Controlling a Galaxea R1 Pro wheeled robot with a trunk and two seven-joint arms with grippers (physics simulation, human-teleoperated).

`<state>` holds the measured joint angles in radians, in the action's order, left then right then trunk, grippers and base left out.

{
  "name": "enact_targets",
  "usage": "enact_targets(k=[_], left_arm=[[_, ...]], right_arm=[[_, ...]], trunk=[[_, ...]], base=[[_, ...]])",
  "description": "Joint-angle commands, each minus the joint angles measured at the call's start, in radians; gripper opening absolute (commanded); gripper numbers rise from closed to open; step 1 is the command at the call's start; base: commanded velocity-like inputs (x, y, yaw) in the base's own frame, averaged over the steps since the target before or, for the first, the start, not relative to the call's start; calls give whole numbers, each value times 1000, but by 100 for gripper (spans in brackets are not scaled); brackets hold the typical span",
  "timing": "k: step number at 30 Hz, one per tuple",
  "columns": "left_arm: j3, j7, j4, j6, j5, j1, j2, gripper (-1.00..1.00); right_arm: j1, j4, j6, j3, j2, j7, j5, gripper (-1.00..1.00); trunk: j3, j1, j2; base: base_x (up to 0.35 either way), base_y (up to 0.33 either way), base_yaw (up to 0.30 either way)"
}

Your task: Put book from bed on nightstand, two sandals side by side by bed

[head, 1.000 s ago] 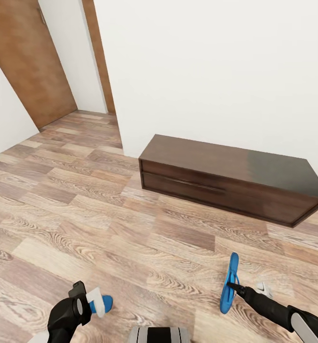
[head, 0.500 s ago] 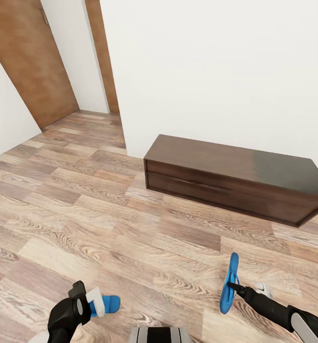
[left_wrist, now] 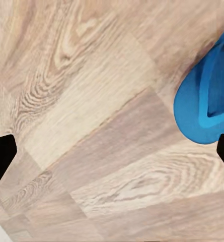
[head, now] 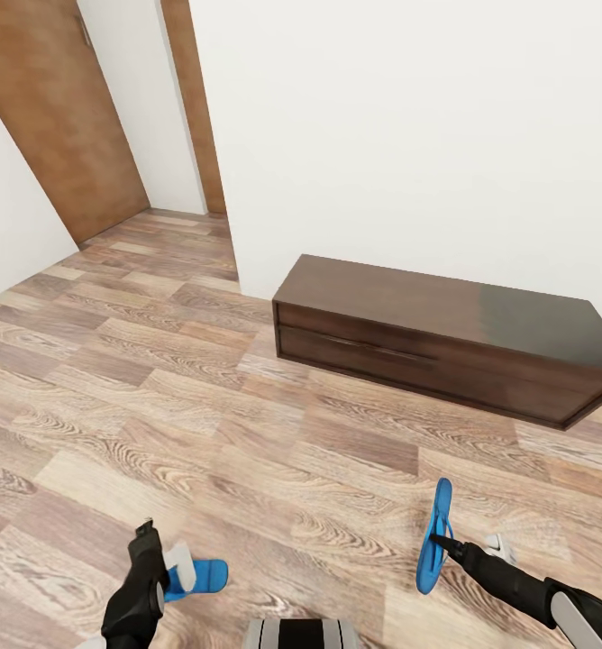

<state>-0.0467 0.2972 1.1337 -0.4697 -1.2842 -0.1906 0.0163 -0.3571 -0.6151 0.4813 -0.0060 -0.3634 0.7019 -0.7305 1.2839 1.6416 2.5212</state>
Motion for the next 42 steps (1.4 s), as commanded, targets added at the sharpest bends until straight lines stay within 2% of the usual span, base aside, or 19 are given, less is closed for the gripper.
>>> enact_targets(k=[1, 3, 4, 5, 9, 10, 14, 19, 25, 32, 42], left_arm=[[-4, 28, 2, -4, -11, -1, 1, 100], [-6, 139, 11, 6, -12, -11, 3, 100], [-6, 202, 15, 15, -12, -36, 7, 100], [-6, 287, 11, 29, -12, -115, 10, 100], [-6, 354, -13, 34, -10, -208, 11, 100], [-5, 352, -121, 34, -11, -263, 8, 100], [-7, 288, -164, 35, -9, -271, 4, 100], [-11, 219, -280, 35, -8, -272, -11, 100], [-10, 188, -375, 46, -11, -273, -19, 100], [-12, 180, -406, 116, -13, -271, -16, 100], [-12, 180, -410, 126, -13, -271, -16, 100]], right_arm=[[0, 0, 8, -1, 0, 1, -7, -100], [0, 0, 8, -1, 0, 1, -7, -100], [0, 0, 8, -2, 0, 1, -7, -100], [0, 0, 8, -2, 0, 1, -6, -100], [0, 0, 8, -1, 0, 1, -6, -100], [0, 0, 8, -2, 0, 1, -6, -100], [0, 0, 8, -2, 1, 1, -6, -100], [0, 0, 8, -2, 1, 1, -6, -100], [0, 0, 8, -2, 1, 1, -6, -100], [0, 0, 7, -2, 1, 1, -6, -100], [0, 0, 6, -1, 1, 1, -6, -100]], trunk=[[1, 0, 0], [1, 0, 0], [1, 0, 0], [1, 0, 0], [1, 0, 0], [1, 0, 0], [1, 0, 0], [1, 0, 0], [1, 0, 0], [1, 0, 0], [1, 0, 0]], base=[[0, 0, 0], [0, 0, 0], [0, 0, 0], [0, 0, 0], [0, 0, 0], [0, 0, 0], [0, 0, 0], [0, 0, 0], [0, 0, 0], [0, 0, 0], [0, 0, 0]])
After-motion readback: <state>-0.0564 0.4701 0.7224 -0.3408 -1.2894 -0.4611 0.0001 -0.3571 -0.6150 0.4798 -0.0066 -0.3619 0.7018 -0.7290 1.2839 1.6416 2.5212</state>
